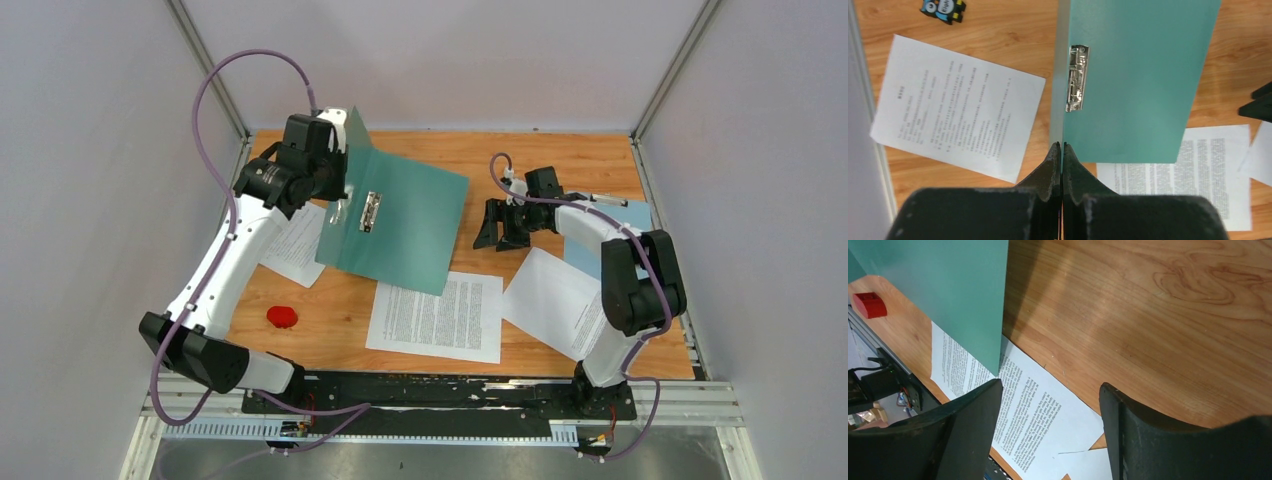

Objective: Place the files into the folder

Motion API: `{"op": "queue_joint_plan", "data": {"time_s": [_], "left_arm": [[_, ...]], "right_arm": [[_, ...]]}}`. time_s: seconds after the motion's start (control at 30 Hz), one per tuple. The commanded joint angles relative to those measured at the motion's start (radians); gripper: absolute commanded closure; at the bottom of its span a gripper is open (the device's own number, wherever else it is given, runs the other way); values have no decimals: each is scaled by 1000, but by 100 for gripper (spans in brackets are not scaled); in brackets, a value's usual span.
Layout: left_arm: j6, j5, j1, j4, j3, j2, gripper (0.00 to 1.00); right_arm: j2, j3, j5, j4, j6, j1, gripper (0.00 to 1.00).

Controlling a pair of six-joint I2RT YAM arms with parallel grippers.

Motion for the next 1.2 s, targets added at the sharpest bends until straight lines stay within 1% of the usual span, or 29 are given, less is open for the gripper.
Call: {"op": "queue_joint_plan", "data": {"time_s": [0.0, 0.1, 0.23, 0.4, 0.57, 0.63, 0.77, 0.83, 0.93, 1.03, 1.17], "left_arm": [[-128, 215, 61, 104, 0, -45, 100], [-188, 331, 95, 141, -1, -45, 100], [-234, 374, 102, 165, 24, -46, 100], [-314, 506, 105, 172, 58, -40, 100], [-418, 639, 106, 277, -1, -60, 100], [-420, 642, 106, 296, -23, -68, 100], [-382, 632, 111, 327, -95, -83, 100], [-376, 593, 112, 351, -158, -99, 100], [-346, 535, 112, 359, -240, -97, 100], [-314, 546, 114, 371, -292, -61, 100], [-271, 595, 117, 375, -334, -2, 100]], "right_arm": [[-23, 62, 8, 37, 75, 2, 30], [-65, 76, 16, 24, 94, 2, 32], [-131, 100, 46, -20, 126, 2, 35], [-233, 105, 48, -38, 183, 0, 39], [-295, 120, 41, -62, 201, 0, 41], [-310, 116, 43, -59, 205, 0, 42], [-306, 94, 31, -28, 229, 2, 50], [-303, 48, 24, 33, 284, 13, 53], [-295, -24, 28, 158, 373, 67, 55], [-228, -29, 67, 218, 393, 140, 57], [-99, 18, 71, 244, 399, 204, 61]]}}
